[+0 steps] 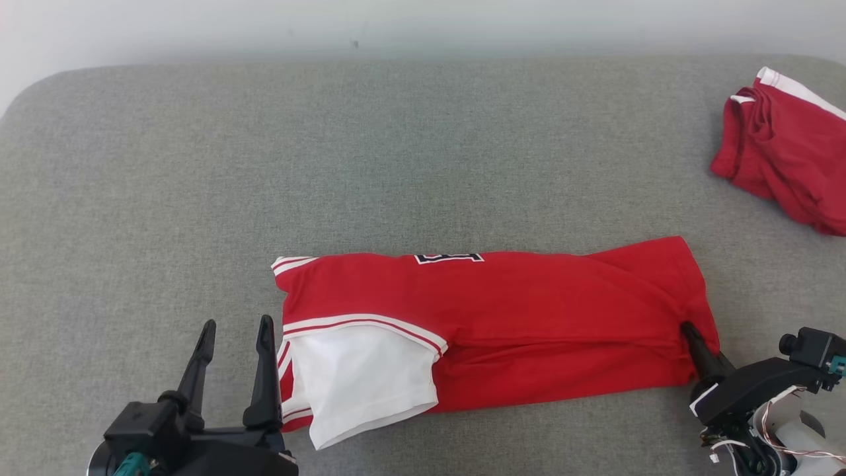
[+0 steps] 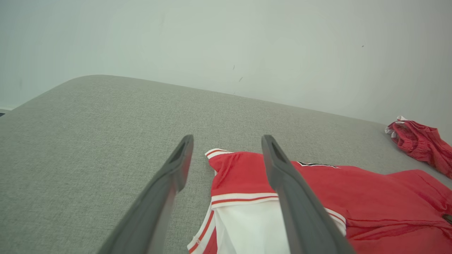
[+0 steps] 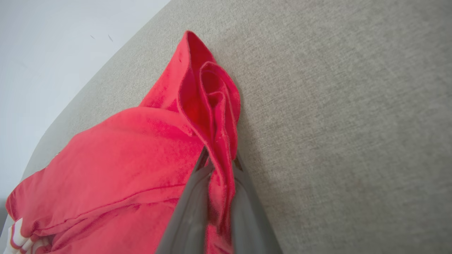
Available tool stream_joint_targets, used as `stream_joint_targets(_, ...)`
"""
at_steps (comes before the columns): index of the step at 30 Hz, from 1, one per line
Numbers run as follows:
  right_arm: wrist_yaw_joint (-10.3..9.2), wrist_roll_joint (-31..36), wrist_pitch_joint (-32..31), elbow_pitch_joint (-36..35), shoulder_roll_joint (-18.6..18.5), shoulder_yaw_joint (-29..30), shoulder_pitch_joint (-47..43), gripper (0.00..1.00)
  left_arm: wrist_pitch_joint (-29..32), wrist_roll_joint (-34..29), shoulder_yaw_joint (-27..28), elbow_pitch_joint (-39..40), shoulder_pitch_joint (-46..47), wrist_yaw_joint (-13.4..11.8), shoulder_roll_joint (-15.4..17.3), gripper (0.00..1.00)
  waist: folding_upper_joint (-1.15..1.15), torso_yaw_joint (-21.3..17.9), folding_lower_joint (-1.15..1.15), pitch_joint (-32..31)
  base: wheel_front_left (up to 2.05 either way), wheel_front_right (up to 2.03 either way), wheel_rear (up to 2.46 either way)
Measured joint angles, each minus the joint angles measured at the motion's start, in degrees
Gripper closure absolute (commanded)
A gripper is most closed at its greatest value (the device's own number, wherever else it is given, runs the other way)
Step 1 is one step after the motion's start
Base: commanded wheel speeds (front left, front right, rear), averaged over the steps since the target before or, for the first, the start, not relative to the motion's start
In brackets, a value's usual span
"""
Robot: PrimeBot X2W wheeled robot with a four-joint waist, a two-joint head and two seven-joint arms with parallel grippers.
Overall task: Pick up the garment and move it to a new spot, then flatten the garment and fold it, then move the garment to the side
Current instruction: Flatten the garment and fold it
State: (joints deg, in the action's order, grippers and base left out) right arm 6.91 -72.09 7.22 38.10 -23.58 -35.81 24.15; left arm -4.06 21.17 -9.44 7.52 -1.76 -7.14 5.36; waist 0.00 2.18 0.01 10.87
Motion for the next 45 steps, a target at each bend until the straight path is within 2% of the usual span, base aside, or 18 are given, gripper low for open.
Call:
stream_joint_targets(6, 0.21, 0.01, 0.76, 0.00, -1.18, 0.43, 0.64, 1.00, 0.02, -0.08, 0.11, 0.01, -1.37, 0.00, -0.04, 0.00, 0.00, -1.10, 0.00, -0.87, 0.00, 0.00, 0.00)
stream_joint_targets(22, 0.23, 0.10, 2.48, -0.92, -12.74, 3.56, 2.12, 1.00, 0.78, -0.62, -1.00, 1.23, -0.70, 0.00, -0.25, 0.00, 0.00, -4.53, -0.01, -1.65, 0.00, 0.00, 0.00)
stream_joint_targets(25, 0.23, 0.10, 2.65, -1.02, -13.90, 3.97, 2.13, 1.00, 0.92, -0.62, -1.22, 1.23, -0.66, 0.00, -0.25, 0.00, 0.00, -4.60, -0.01, -1.68, 0.00, 0.00, 0.00)
stream_joint_targets(34, 0.22, 1.49, 2.97, -5.23, -13.47, 1.91, 2.58, 1.00, 1.02, -0.62, -2.56, 0.64, 0.54, 0.00, -0.63, 0.00, 0.00, -3.80, -0.01, -1.72, 0.00, 0.00, 0.00)
stream_joint_targets(45, 0.23, 8.78, 1.47, -18.73, -10.20, -7.37, 4.61, 1.00, 0.94, -0.56, -3.32, 0.14, 1.38, 0.00, -1.19, 0.00, 0.00, -2.24, -0.01, -2.31, 0.00, 0.00, 0.00)
